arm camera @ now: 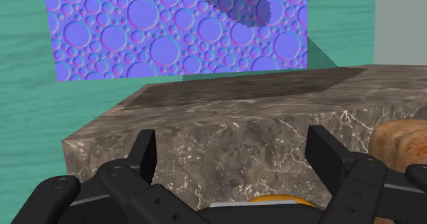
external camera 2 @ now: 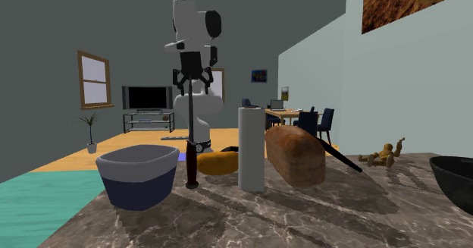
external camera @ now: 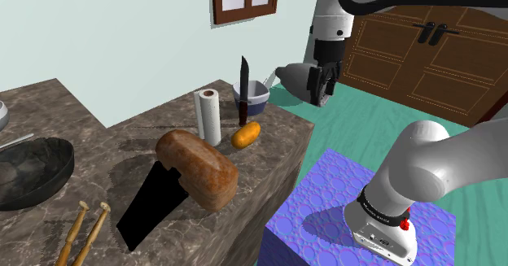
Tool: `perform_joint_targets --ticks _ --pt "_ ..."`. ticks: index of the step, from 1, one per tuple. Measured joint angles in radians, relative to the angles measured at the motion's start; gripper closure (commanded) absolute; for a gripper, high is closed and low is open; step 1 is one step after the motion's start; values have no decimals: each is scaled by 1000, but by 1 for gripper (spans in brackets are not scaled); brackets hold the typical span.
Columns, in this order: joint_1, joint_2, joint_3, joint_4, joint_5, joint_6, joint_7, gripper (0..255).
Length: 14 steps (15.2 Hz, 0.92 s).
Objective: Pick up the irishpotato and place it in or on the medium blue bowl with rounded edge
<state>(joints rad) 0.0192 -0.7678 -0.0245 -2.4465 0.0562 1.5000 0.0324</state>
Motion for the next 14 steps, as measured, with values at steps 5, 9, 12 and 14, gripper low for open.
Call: perform_joint_targets --ticks 5,9,12,14 --pt "-20 32 88 -34 67 83 186 0" --pt "-51 112 199 -38 137 192 430 0" --pt "-78 202 283 -24 175 290 617 0" --pt "-101 258 329 -18 186 353 735 0"
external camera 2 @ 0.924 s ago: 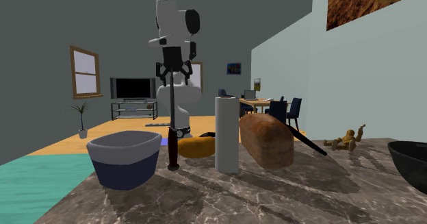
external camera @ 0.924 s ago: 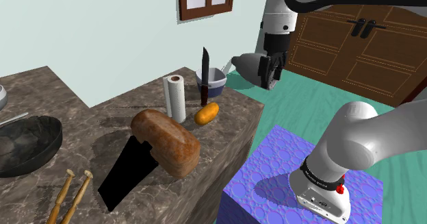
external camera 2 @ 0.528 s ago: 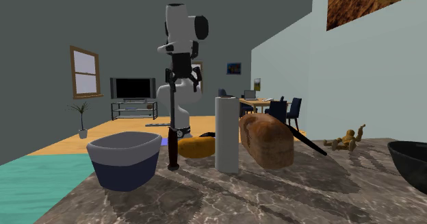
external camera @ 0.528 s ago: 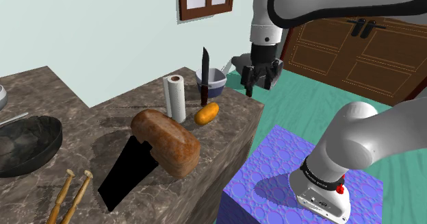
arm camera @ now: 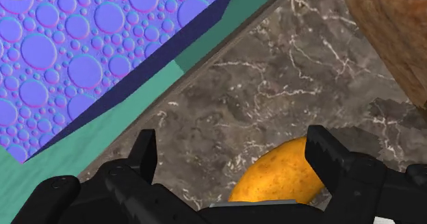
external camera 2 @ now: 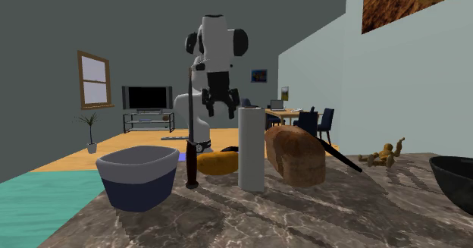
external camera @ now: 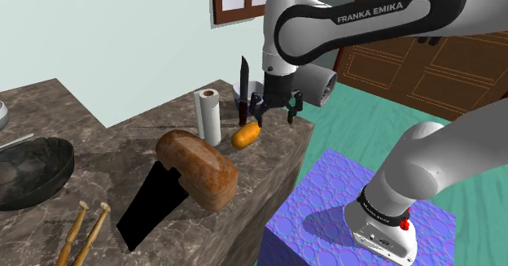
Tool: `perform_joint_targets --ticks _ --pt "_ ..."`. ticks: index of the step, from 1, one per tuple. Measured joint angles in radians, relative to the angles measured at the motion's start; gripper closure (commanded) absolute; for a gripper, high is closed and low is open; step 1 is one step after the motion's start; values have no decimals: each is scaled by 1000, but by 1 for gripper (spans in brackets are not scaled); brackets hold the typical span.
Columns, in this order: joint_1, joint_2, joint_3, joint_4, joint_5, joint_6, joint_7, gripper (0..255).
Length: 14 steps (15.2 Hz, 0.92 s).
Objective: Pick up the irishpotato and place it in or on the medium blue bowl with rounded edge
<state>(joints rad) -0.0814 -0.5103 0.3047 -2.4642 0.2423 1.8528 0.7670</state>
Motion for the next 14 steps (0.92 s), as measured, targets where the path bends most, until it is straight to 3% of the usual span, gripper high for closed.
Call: perform_joint_targets --ticks 5,10,14 --pt "-66 187 111 67 -19 147 313 0" --pt "-126 397 181 167 -115 265 646 0" --pt "-134 465 191 183 -154 314 741 0"
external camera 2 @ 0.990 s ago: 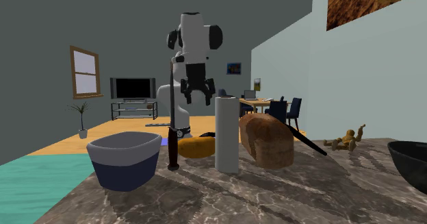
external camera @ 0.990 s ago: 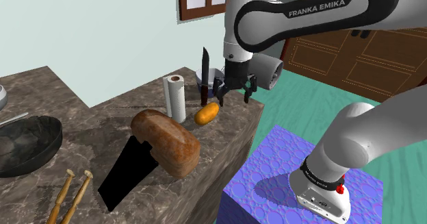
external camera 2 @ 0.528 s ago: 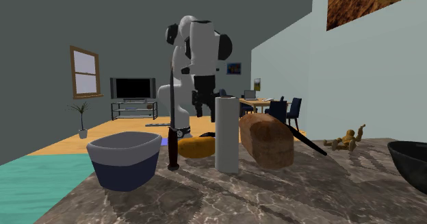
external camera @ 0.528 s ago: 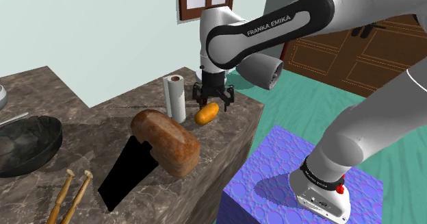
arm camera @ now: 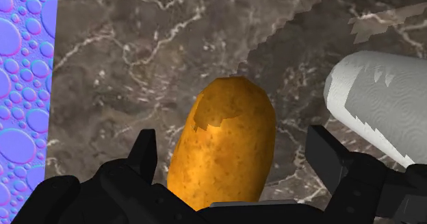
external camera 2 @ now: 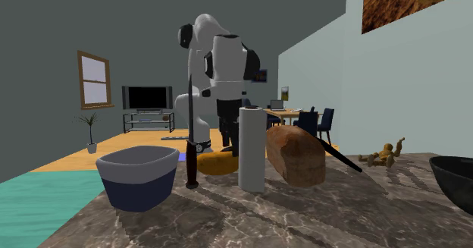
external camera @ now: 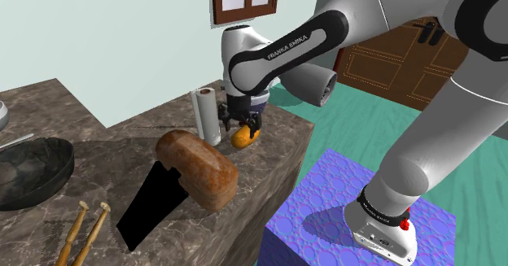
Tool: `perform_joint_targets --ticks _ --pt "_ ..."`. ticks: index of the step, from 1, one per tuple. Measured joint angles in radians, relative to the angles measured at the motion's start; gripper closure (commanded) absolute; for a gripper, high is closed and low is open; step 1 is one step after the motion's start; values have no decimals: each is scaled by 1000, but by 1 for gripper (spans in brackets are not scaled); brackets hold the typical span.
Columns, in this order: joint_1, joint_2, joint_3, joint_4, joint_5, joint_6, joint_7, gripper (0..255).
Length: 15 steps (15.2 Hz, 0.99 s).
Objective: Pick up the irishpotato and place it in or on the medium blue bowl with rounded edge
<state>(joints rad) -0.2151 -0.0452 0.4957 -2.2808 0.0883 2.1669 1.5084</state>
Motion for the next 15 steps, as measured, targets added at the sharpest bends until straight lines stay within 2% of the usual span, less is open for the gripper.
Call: perform_joint_targets --ticks 5,11,12,15 --pt "2 42 4 -27 -21 66 21 0" --pt "3 46 5 -34 -23 77 24 0" --pt "3 46 5 -34 -23 77 24 255" --pt "3 46 5 -34 -22 77 24 255"
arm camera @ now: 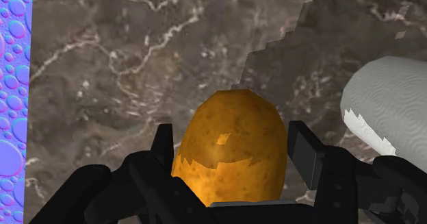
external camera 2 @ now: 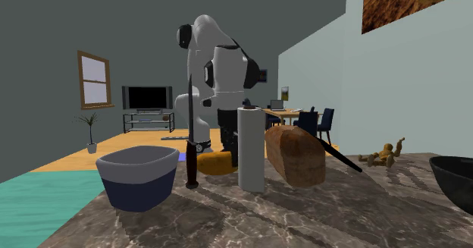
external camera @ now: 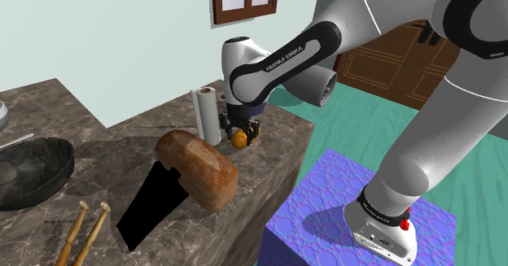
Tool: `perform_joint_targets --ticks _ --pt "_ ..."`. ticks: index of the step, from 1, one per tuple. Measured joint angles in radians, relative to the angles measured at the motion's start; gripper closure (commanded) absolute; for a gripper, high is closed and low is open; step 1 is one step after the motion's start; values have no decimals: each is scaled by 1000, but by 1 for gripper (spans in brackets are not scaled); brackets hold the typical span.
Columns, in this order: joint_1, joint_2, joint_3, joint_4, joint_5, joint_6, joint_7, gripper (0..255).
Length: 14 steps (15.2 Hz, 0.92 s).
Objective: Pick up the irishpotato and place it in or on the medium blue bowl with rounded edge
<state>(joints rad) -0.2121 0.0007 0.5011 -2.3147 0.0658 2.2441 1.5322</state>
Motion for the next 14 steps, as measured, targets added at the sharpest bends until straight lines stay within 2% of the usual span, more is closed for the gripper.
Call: perform_joint_targets --ticks 7,14 --pt "0 0 0 0 0 0 0 255" --pt "-1 -55 -3 33 27 -82 -17 255"
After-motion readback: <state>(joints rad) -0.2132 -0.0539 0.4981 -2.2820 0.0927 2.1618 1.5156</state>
